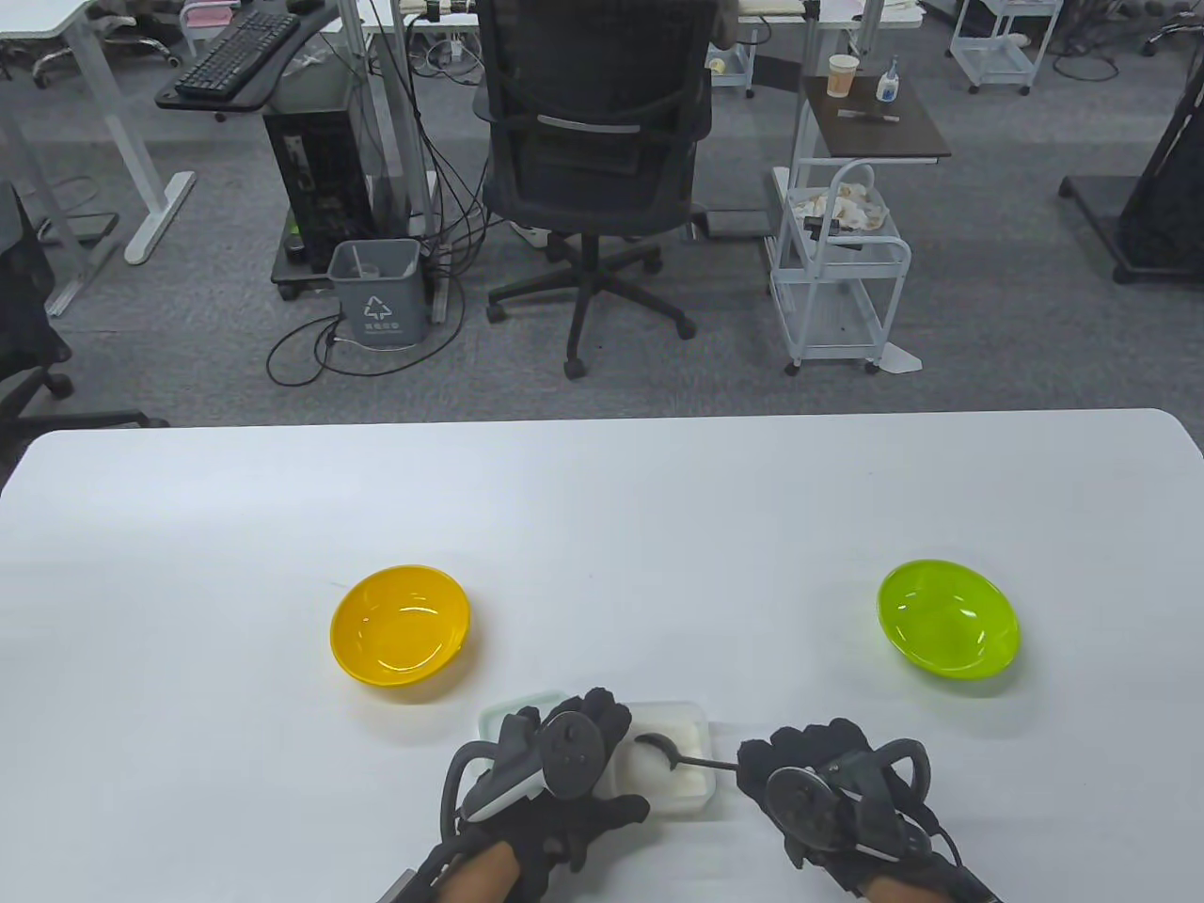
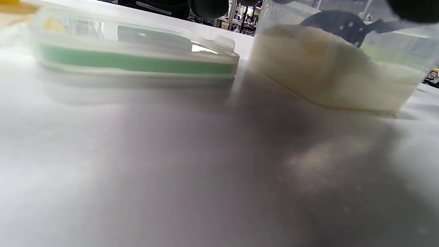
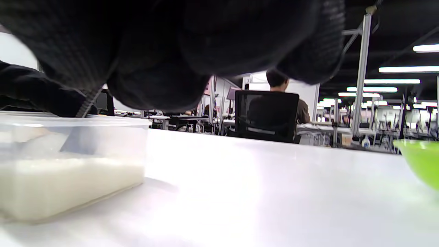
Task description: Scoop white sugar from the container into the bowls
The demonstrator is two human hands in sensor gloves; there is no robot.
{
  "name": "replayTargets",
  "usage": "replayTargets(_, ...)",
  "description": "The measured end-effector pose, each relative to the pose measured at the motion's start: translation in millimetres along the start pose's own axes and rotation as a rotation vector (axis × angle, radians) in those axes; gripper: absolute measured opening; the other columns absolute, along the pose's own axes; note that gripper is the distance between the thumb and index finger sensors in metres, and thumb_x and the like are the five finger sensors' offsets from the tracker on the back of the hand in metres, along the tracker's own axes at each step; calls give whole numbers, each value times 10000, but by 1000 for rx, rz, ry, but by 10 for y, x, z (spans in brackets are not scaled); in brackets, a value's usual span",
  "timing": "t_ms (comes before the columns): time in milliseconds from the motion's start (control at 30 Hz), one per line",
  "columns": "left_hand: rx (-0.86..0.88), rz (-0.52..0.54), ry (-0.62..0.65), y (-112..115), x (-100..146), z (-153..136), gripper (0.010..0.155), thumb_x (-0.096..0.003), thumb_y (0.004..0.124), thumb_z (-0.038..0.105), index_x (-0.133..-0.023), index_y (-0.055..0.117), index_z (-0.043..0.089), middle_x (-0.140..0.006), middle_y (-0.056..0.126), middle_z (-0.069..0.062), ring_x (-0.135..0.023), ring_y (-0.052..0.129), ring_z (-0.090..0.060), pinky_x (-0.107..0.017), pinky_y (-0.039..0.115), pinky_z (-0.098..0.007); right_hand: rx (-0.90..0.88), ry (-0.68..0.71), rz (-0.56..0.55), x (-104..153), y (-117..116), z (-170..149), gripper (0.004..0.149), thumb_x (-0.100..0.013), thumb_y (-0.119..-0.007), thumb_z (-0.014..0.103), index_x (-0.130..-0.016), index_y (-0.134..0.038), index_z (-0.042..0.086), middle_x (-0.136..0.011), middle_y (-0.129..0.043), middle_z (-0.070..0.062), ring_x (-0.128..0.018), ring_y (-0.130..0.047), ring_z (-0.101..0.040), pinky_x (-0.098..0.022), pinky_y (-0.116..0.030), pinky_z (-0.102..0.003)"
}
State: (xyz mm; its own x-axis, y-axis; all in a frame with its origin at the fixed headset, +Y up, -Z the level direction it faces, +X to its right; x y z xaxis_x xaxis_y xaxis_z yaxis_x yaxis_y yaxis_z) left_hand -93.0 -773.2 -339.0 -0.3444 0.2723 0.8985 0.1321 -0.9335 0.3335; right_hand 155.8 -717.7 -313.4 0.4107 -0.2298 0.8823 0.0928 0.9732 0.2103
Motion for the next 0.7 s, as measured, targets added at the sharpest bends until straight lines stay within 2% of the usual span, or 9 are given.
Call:
replayTargets(167, 3, -2, 0, 6, -1, -2, 928, -319, 635, 818, -1104, 263, 492, -1245, 212, 186, -1238, 388, -160, -866, 272, -557, -151, -82, 87, -26, -83, -114, 339, -430, -824, 515, -717, -924, 364, -470, -1021, -6, -182, -948, -171, -452, -826, -401)
replayTargets(500, 3, -3, -2, 10, -3, -1, 929, -320, 636, 815, -1106, 262, 489, -1245, 212, 180, -1237, 381, -169, -864, 270, -558, -546, -398, 357, 24, -352, -406, 359, -451, -809, 503, -745, -912, 325, -493, -1013, -31, -197, -952, -179, -453, -816, -419)
replayTargets(700, 3, -3, -2, 11, -5, -2, 929, -318, 638, 815, -1104, 262, 492, -1244, 214, 183, -1237, 377, -168, -864, 266, -556, -666, -492, 406, 85, -448, -556, 361, -451, -808, 500, -747, -910, 318, -504, -1010, -38, -211, -956, -187, -461, -810, -427)
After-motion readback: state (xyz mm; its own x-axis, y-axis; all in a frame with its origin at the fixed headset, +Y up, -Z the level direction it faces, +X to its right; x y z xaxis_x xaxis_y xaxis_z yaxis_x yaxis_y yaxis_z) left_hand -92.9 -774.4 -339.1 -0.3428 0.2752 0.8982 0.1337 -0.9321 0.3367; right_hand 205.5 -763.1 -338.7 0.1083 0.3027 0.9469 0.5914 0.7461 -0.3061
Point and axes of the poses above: the tracker on the back of each hand, its own z axis roughly to the thumb side, its own x axis roughly from the fingertips to the wrist, y = z × x, the point moved 2 cm from there along -x, roughly from the wrist to the fingertips
